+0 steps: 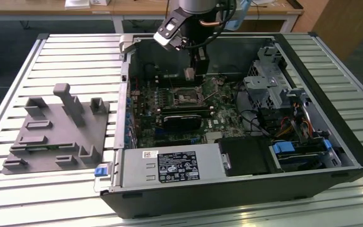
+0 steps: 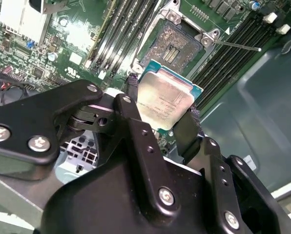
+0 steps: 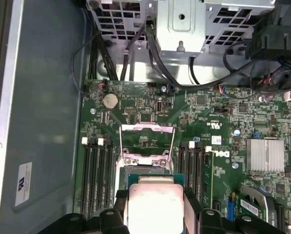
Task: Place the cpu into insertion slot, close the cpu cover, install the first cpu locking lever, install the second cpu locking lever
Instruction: 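Place the cpu into insertion slot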
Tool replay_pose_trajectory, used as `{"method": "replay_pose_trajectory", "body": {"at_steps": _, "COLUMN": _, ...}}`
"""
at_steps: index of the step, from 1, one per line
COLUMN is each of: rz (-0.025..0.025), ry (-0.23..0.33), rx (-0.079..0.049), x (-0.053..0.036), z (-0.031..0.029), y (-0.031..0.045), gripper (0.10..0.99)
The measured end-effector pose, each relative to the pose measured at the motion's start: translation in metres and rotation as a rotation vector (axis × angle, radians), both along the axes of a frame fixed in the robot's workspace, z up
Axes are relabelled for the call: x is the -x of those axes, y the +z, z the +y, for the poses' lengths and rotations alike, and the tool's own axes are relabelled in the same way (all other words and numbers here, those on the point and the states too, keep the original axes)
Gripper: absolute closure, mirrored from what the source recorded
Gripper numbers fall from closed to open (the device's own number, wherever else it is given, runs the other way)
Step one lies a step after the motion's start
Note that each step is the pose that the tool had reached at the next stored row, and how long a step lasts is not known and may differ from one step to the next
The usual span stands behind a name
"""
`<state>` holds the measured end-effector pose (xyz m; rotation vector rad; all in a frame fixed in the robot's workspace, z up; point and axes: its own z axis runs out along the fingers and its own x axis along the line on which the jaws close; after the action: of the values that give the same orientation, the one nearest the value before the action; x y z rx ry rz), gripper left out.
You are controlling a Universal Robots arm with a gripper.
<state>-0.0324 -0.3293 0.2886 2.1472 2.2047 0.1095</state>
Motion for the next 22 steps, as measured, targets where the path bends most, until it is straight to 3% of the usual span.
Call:
{"method": "replay_pose_trajectory", "body": {"at_steps": 7, "rz": 0.0000, "ry": 0.000, "rx": 0.002, "x": 0.0001, "z": 0.0005, "y": -0.0069, "gripper": 0.549}}
{"method": "replay_pose_trajectory", "body": {"at_steps": 22, "rz": 0.0000, "ry": 0.000, "rx": 0.003, "x": 0.0048, "z": 0.0036, "y": -0.0320, "gripper": 0.549}}
